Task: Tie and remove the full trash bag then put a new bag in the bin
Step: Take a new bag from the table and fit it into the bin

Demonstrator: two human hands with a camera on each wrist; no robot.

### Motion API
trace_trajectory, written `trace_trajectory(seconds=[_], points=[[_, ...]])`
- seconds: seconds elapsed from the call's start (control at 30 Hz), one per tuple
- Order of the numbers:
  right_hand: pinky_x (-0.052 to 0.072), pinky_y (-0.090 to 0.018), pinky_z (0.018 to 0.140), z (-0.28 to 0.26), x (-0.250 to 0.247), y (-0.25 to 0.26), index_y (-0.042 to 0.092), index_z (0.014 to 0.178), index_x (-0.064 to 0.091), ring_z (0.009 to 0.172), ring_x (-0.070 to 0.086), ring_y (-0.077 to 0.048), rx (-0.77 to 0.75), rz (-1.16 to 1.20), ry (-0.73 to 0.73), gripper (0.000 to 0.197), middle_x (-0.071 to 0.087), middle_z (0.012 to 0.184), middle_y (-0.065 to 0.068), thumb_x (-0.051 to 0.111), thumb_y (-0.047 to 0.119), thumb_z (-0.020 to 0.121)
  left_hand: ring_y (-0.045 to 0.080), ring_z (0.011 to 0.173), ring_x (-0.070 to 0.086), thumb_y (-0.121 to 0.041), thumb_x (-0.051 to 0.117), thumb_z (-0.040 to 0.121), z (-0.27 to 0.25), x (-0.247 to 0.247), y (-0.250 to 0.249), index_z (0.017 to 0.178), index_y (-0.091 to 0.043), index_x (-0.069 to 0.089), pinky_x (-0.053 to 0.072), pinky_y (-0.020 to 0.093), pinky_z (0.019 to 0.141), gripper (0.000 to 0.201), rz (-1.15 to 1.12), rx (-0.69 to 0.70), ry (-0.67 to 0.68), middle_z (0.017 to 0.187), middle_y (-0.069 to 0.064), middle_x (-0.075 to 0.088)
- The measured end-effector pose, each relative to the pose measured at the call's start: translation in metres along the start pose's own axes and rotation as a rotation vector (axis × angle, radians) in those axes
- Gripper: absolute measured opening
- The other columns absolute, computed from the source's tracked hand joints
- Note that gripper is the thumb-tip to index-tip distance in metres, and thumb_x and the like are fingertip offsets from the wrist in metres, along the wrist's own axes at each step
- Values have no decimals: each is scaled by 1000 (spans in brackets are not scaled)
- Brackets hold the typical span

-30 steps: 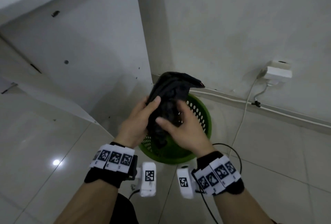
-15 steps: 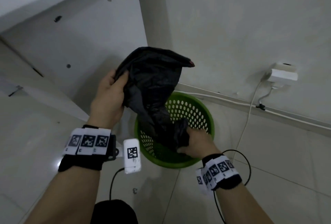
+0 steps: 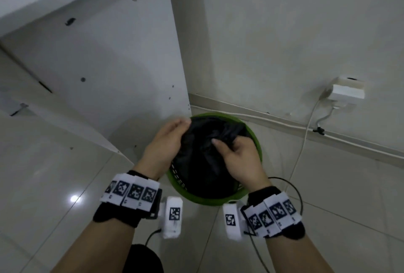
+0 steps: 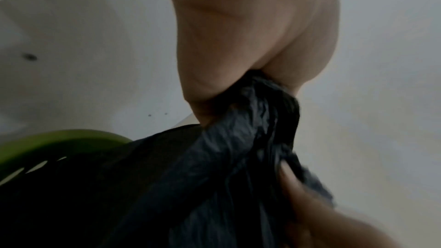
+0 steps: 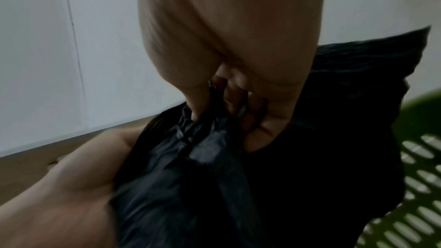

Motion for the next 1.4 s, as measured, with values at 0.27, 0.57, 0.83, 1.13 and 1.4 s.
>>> trace_trajectory(seconds=[0.27,0.57,0.83,1.13,1.4], points=[[43,-28,75,8,-120,-17,9,103,73,90,65,-21,107,-289,-333,19,73,93,-10,58,9,92,24,112,67,-55,50,97,26,-103,-27,107,-30,72,49,45,104,35,183,158,-313,116,1,72],[58,-28,74,-3,-117,6,23,90,77,76,68,-1,-40,-169,-167,20,77,81,14,66,6,91,21,96,57,-51,54,91,0,-38,-27,96,-19,64,46,33,82,33,880,643,-327,97,5,63],[58,-46,82,-57,-23,-17,14,88,76,90,73,-15,28,-242,514,21,77,90,1,78,33,80,18,100,73,-40,60,97,5,51,42,112,-15,74,57,35,92,32,-36,-145,156,107,7,77],[56,-30,46,-12,-39,12,7,90,64,58,69,-19,264,-35,161,42,70,74,-5,67,49,87,12,106,70,-4,82,78,-15,70,43,115,-9,75,54,28,99,38,210,103,355,111,4,77],[55,-31,51,16,-106,-53,11,74,59,64,58,-24,422,288,-248,25,60,71,-12,58,14,99,20,98,67,-22,73,90,4,-65,56,107,-19,71,55,33,87,18,315,-27,-118,107,4,72]])
Point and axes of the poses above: each hand's wrist, its own z-axis towards the middle knuckle, its own x-axis out of the palm, y = z × x, the point moved 5 cm from there along z, towards the middle knuckle
